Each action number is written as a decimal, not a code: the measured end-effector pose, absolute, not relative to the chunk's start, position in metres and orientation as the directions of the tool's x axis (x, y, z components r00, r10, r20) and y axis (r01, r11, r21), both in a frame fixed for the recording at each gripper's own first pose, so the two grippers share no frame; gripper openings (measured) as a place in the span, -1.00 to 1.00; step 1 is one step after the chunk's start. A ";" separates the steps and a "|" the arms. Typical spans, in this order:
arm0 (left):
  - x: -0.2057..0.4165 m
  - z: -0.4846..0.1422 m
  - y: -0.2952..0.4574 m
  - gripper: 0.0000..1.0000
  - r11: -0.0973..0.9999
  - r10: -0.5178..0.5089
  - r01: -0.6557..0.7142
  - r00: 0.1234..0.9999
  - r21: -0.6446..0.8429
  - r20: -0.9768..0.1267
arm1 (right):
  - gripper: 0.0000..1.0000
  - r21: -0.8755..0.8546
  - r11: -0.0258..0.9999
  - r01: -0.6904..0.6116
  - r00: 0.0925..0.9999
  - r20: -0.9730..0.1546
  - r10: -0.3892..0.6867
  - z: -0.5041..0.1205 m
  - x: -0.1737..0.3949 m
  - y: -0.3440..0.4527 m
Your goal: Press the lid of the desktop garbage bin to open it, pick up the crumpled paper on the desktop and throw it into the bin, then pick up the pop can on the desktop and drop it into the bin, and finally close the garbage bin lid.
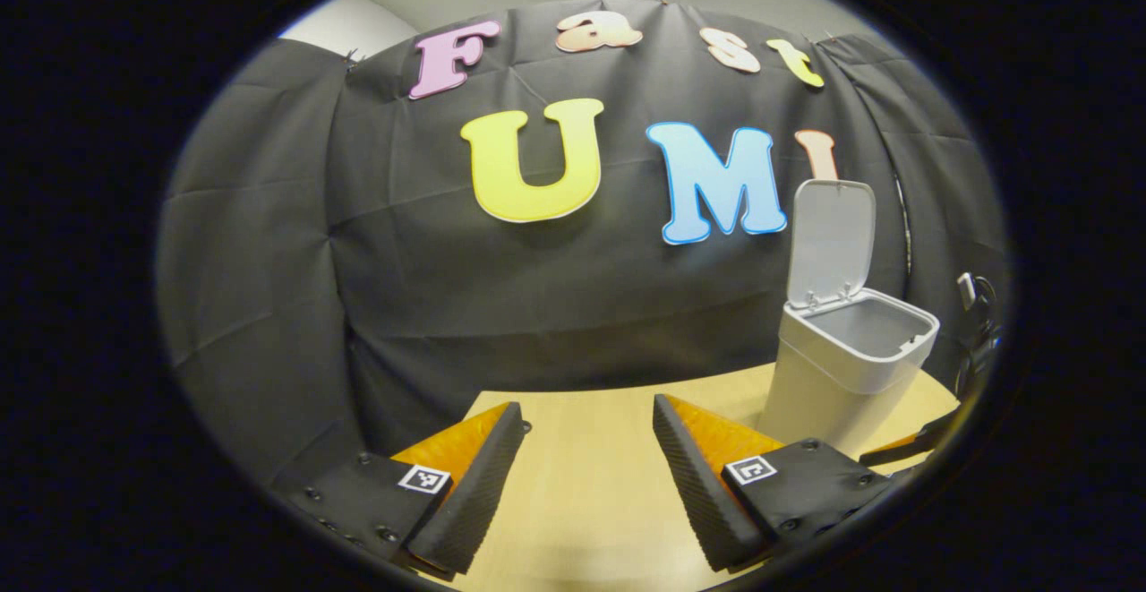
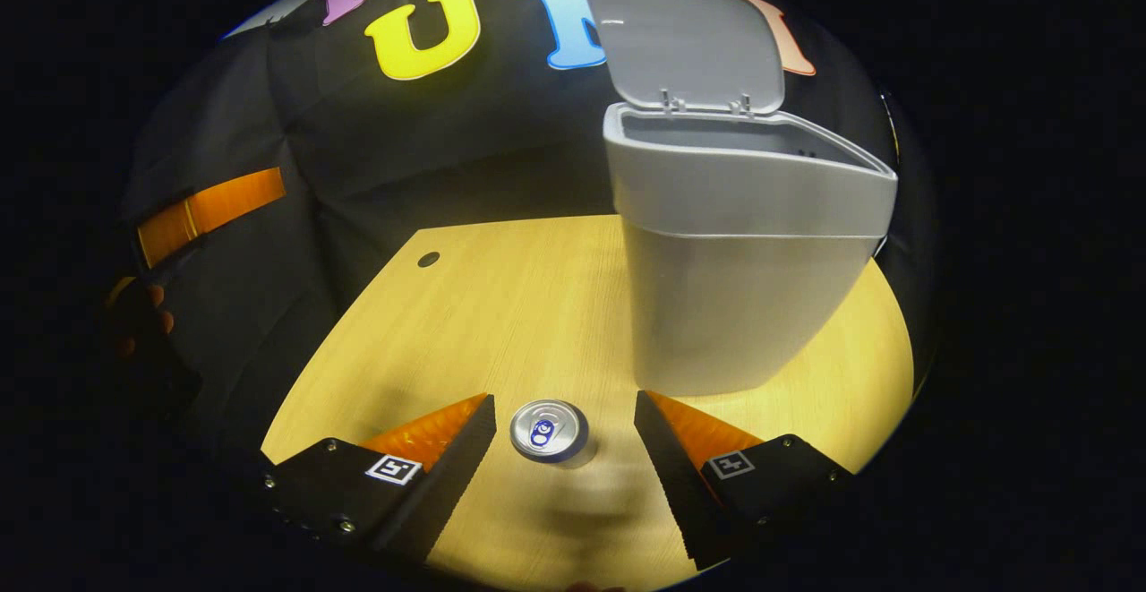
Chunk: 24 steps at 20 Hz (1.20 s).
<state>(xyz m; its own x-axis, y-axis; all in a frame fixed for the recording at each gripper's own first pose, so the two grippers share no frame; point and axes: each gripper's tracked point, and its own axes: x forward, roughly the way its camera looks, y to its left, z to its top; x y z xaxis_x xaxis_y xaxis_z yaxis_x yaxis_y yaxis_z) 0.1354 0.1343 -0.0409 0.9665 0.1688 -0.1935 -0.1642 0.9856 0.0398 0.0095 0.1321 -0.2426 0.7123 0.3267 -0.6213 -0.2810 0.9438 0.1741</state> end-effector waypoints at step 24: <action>0.067 -0.063 0.239 1.00 0.920 0.387 -0.388 0.886 0.047 -0.255 | 1.00 0.002 0.949 -0.315 0.607 -0.768 0.203 -0.313 0.019 0.153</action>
<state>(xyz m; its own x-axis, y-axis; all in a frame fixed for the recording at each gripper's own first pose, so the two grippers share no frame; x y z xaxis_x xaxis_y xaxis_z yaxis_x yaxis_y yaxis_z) 0.0665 0.2385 -0.0631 0.8863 0.3869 -0.2546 -0.3883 0.9203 0.0471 0.0193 0.1532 -0.3125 0.6068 0.2032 -0.7684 -0.3150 0.9491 0.0021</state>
